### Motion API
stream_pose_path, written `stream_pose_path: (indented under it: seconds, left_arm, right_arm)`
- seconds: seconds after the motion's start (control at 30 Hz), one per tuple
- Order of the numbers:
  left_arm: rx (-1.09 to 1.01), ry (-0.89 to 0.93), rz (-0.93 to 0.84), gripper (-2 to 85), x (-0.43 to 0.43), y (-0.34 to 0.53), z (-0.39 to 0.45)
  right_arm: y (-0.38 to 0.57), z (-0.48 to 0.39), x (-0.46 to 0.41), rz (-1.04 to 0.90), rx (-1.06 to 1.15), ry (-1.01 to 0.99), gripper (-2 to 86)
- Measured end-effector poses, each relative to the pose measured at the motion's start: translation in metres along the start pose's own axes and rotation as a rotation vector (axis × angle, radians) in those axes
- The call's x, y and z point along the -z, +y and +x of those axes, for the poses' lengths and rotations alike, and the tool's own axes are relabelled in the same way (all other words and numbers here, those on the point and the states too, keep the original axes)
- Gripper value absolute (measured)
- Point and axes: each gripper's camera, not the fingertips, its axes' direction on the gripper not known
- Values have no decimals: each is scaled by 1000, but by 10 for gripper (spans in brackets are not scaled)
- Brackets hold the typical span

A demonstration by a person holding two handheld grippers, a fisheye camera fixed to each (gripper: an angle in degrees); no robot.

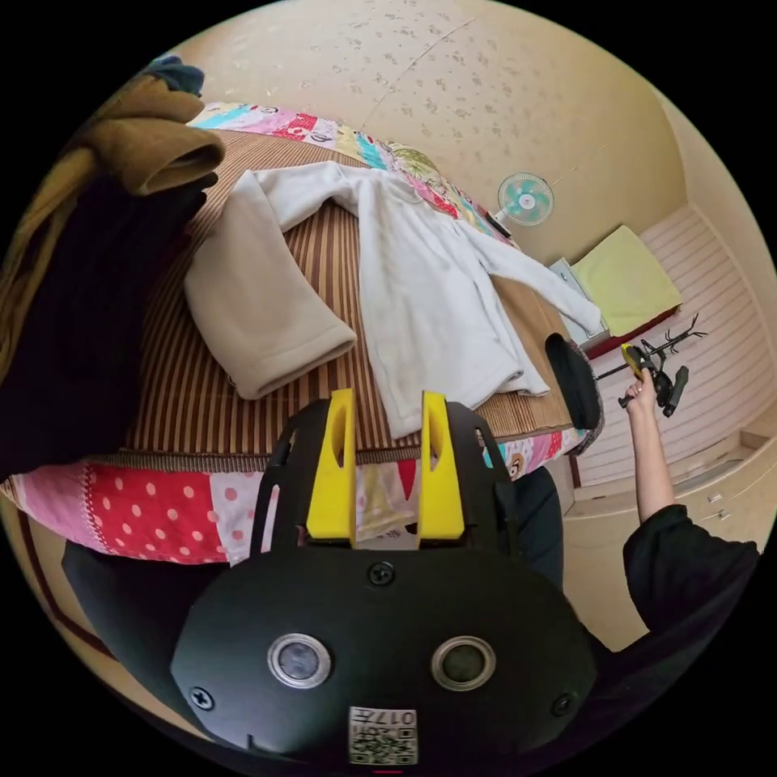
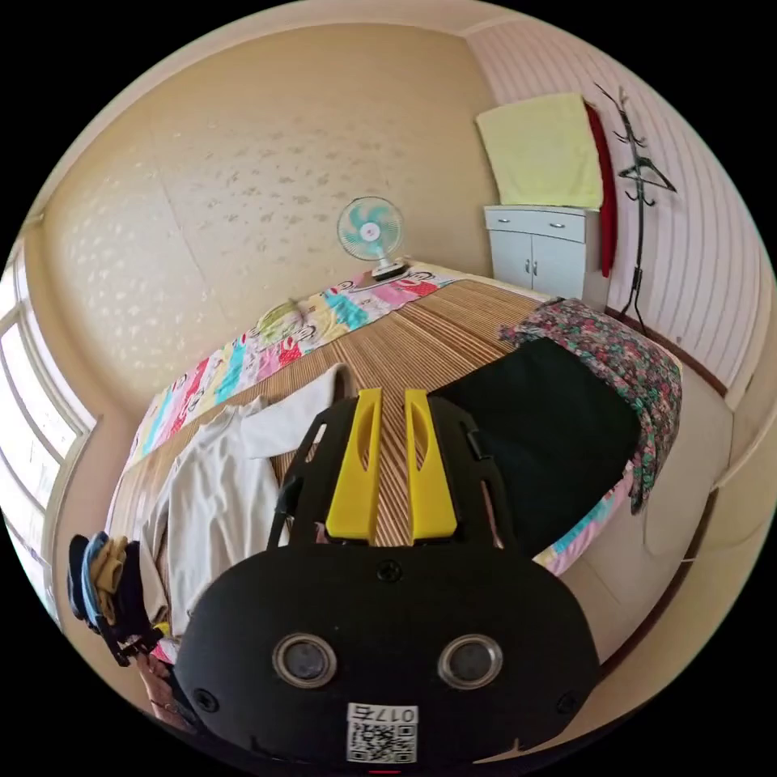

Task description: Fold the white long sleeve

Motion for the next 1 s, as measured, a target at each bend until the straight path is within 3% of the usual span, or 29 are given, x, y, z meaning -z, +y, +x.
stream_pose_path:
  seconds: [0.1, 0.17, 0.27, 0.33, 0.37, 0.47, 0.6, 0.77, 0.9, 1.0]
  left_arm:
    - [15, -28, 1, 132, -4, -7, 6]
    - [1, -59, 1, 124, -10, -11, 15]
    - [-28, -191, -8, 87, -22, -17, 35]
    - [-115, -279, -43, 63, -29, -21, 52]
    - [-142, -292, -58, 57, -30, -22, 56]
    - [-149, -232, -138, 39, -18, -22, 55]
    - [-178, -116, -177, 35, 23, 13, 43]
    - [-94, -10, -188, 39, 44, 84, 24]
    - [-56, -100, -149, 45, 55, 123, 24]
    - [-69, -201, -34, 64, 76, 126, 33]
  right_arm:
    - [27, -1, -16, -120, 65, -126, 90]
    - [77, -47, -62, -350, 241, -190, 113]
    - [149, -99, -110, -543, 382, -326, 124]
    - [181, -120, -132, -619, 418, -262, 109]
    - [191, -126, -123, -530, 424, -192, 74]
    - [195, -129, -100, -585, 444, -217, 45]
    - [193, -94, -35, -520, 428, -257, 38]
    - [242, -15, 20, -658, 275, -385, 38]
    - [280, 23, 26, -703, 150, -456, 48]
    - [256, 35, 23, -615, 65, -488, 75]
